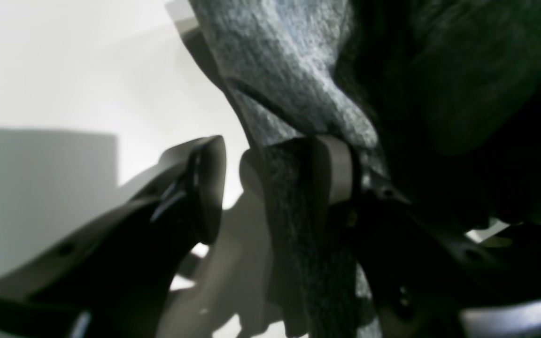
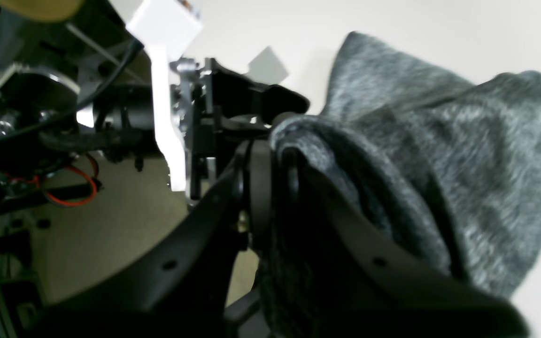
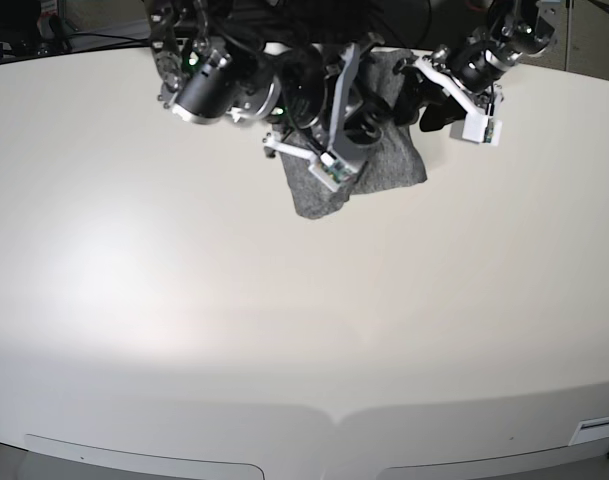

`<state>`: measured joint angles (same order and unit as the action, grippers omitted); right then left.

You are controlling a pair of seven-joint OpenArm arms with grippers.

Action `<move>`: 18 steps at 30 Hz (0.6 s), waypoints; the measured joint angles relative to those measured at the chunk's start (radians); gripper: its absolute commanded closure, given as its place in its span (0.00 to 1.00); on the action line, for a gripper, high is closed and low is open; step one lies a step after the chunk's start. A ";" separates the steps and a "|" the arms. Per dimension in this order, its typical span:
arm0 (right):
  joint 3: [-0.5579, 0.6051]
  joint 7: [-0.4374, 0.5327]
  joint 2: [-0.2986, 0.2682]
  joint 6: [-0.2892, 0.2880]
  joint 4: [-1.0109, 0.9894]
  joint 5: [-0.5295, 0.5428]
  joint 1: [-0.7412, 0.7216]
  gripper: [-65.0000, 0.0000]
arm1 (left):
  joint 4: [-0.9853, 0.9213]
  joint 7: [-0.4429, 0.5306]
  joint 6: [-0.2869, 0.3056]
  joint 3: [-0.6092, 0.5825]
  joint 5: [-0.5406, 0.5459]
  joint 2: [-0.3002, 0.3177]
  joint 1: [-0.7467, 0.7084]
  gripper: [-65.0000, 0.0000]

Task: Fold the T-shirt properly
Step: 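Press the folded stack with both grippers and release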

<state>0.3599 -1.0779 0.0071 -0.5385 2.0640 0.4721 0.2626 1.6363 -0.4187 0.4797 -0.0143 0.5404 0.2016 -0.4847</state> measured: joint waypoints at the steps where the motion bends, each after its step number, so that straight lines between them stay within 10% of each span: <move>1: 0.009 0.013 0.008 0.000 -0.024 -0.005 0.000 1.00 | 0.000 0.000 0.000 0.000 0.000 0.000 0.000 0.57; 4: 0.029 0.054 0.015 0.001 -0.097 -0.021 -0.011 0.98 | 0.000 0.005 0.003 0.000 -0.053 0.000 0.000 0.57; 10: 0.048 0.131 0.012 0.003 -0.186 -0.013 -0.034 0.45 | 0.005 0.020 0.016 0.000 -0.153 0.007 0.000 0.57; 18: 0.054 0.156 0.054 -0.080 -0.191 0.220 -0.084 0.44 | 0.008 -0.003 0.010 0.167 -0.172 0.071 -0.003 0.57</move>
<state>0.4141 -0.9222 0.0608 -0.6182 1.8729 0.6922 0.1787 1.6444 -0.4221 0.4892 0.1528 0.3683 0.2726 -0.4877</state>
